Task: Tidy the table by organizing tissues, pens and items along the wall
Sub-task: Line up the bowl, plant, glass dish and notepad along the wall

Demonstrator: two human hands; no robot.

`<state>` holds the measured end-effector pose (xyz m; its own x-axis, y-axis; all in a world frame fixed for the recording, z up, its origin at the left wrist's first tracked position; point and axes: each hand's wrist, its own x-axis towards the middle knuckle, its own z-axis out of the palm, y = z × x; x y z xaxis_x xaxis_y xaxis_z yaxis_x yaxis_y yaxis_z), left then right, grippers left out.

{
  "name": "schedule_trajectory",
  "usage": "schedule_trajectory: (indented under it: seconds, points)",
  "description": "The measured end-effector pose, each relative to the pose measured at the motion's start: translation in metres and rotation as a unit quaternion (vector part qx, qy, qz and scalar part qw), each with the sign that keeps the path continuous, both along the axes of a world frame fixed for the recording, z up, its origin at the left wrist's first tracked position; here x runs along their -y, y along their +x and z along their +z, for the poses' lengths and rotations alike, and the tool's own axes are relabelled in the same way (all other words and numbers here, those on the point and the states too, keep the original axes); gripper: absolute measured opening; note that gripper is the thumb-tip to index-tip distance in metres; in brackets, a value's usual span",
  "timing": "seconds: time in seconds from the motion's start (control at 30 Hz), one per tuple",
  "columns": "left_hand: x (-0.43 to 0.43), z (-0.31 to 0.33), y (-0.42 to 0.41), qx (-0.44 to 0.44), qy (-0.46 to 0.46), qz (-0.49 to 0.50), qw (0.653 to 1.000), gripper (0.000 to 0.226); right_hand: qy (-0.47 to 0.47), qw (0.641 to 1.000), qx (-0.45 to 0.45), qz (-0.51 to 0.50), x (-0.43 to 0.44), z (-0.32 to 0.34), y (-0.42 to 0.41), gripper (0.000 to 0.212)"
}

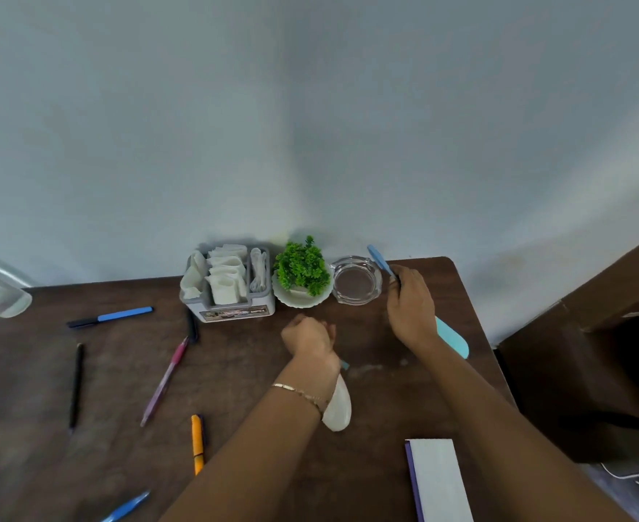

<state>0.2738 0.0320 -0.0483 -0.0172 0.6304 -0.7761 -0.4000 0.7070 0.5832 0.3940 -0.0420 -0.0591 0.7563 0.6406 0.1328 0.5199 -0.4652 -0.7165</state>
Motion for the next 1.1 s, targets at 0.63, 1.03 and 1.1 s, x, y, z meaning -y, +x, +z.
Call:
schedule_trajectory:
  seconds: [0.63, 1.03, 1.1]
  points:
    - [-0.104, 0.004, -0.109, -0.158, 0.09, 0.016, 0.983, 0.06, 0.021, 0.985, -0.156, -0.064, -0.065, 0.013, -0.066, 0.032]
    - [-0.115, 0.007, -0.12, -0.193, 0.107, 0.042, 0.975, 0.061, 0.032, 0.978, -0.185, -0.097, -0.077, -0.001, -0.066, 0.032]
    - [-0.115, 0.008, -0.122, -0.191, 0.107, 0.044, 0.975, 0.061, 0.035, 0.976, -0.189, -0.098, -0.079, -0.004, -0.066, 0.031]
